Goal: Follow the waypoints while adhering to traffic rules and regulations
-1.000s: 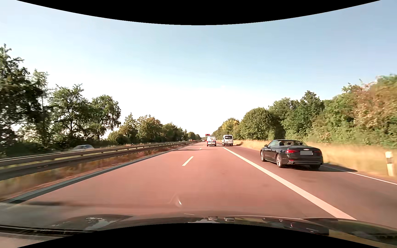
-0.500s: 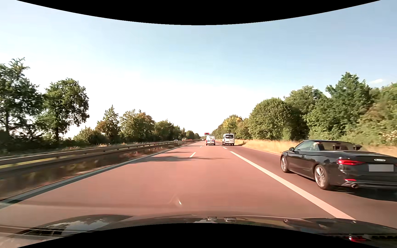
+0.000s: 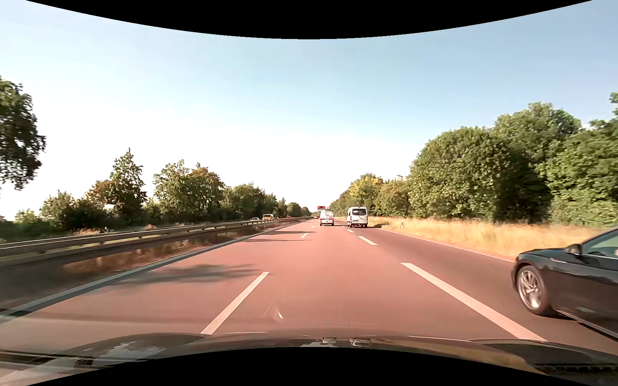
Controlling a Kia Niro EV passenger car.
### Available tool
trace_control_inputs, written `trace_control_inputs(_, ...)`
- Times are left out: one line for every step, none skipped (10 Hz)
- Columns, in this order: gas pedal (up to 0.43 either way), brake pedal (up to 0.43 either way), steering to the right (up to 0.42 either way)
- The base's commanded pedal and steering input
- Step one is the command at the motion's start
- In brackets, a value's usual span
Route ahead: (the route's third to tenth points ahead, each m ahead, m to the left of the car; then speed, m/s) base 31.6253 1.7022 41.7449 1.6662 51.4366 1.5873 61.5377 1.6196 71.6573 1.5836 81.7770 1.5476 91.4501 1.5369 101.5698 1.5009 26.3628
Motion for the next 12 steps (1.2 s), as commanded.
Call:
trace_control_inputs(0.0, 0.006, -0.001)
trace_control_inputs(0.0, 0.006, -0.001)
trace_control_inputs(0.0, 0.006, -0.001)
trace_control_inputs(0.0, 0.006, -0.001)
trace_control_inputs(0.0, 0.006, -0.002)
trace_control_inputs(0.0, 0.006, -0.003)
trace_control_inputs(0.0, 0.006, -0.003)
trace_control_inputs(0.0, 0.006, -0.003)
trace_control_inputs(0.0, 0.006, -0.003)
trace_control_inputs(0.0, 0.006, -0.003)
trace_control_inputs(0.0, 0.006, -0.003)
trace_control_inputs(0.0, 0.006, -0.004)
